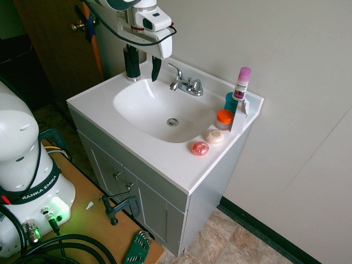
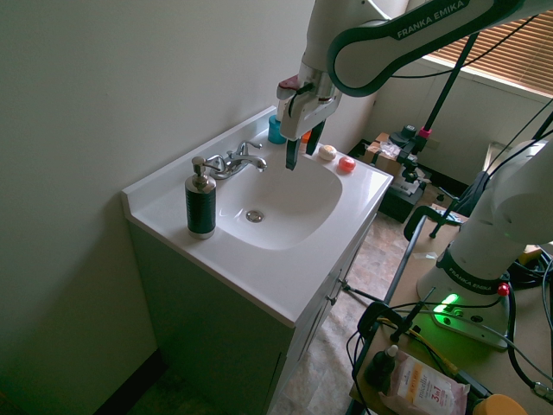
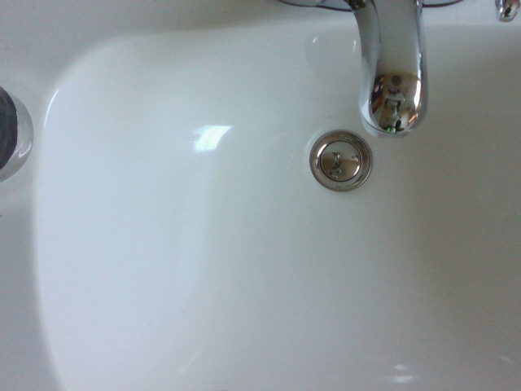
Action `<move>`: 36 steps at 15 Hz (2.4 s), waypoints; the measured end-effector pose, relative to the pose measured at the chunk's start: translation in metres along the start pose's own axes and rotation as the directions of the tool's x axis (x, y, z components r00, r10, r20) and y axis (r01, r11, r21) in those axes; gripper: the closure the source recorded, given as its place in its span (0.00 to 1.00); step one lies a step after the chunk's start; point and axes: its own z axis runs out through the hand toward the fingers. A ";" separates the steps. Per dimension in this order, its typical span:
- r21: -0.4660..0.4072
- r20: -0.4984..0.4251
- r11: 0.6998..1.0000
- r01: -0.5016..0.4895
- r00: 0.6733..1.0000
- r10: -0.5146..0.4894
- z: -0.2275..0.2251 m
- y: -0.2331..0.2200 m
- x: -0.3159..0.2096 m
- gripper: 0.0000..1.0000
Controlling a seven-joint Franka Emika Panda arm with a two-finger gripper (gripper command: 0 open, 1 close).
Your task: Turn off the cold water
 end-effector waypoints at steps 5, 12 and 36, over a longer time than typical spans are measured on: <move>0.008 0.001 0.999 -0.038 0.999 0.038 0.000 0.002 0.006 0.00; 0.014 -0.077 0.977 -0.214 0.974 0.215 0.042 -0.016 0.098 0.00; 0.013 -0.219 0.937 -0.350 0.913 0.344 0.088 -0.015 0.216 0.00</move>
